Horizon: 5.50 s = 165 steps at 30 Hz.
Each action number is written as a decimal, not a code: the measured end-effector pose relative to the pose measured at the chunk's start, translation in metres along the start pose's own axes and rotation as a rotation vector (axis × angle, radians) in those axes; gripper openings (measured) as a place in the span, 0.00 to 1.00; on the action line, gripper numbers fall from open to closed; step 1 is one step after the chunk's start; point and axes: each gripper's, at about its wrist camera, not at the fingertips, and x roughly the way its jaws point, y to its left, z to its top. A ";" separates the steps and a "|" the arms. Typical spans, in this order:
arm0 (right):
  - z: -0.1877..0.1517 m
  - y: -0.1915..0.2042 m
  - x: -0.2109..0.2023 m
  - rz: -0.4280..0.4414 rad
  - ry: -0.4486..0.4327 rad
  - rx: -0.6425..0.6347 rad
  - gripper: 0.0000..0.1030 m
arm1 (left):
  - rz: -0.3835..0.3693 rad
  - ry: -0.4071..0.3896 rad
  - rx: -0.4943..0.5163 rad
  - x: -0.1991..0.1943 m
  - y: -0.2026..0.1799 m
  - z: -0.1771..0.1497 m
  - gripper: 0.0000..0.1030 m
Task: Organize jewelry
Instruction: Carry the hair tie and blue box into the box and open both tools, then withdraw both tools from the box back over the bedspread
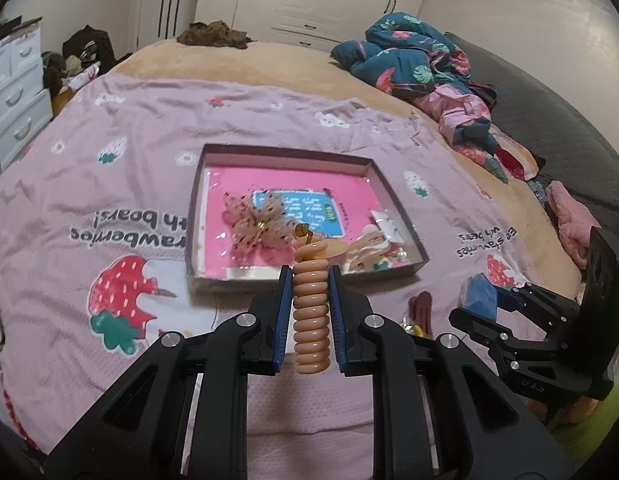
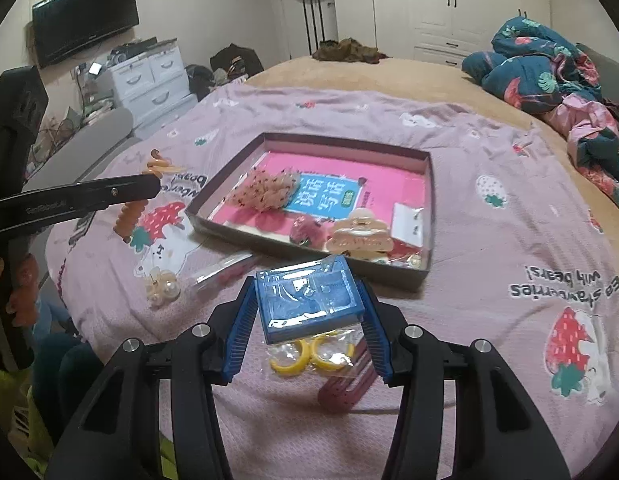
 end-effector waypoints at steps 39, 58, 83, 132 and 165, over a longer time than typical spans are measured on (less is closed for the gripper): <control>0.085 -0.066 0.013 -0.075 -0.120 0.017 0.47 | 0.043 -0.044 -0.007 0.044 0.014 0.074 0.11; 0.097 -0.076 0.082 -0.071 -0.040 0.039 0.47 | 0.057 0.039 -0.041 0.097 0.041 0.061 0.11; 0.091 -0.060 0.157 -0.046 0.094 0.030 0.47 | 0.069 0.098 -0.053 0.120 0.062 0.048 0.11; 0.091 -0.050 0.030 -0.107 -0.105 0.131 0.94 | 0.104 -0.048 -0.080 0.006 0.049 0.041 0.91; 0.051 -0.012 -0.060 -0.114 -0.201 0.085 0.96 | 0.143 -0.118 -0.048 -0.060 0.043 -0.023 0.91</control>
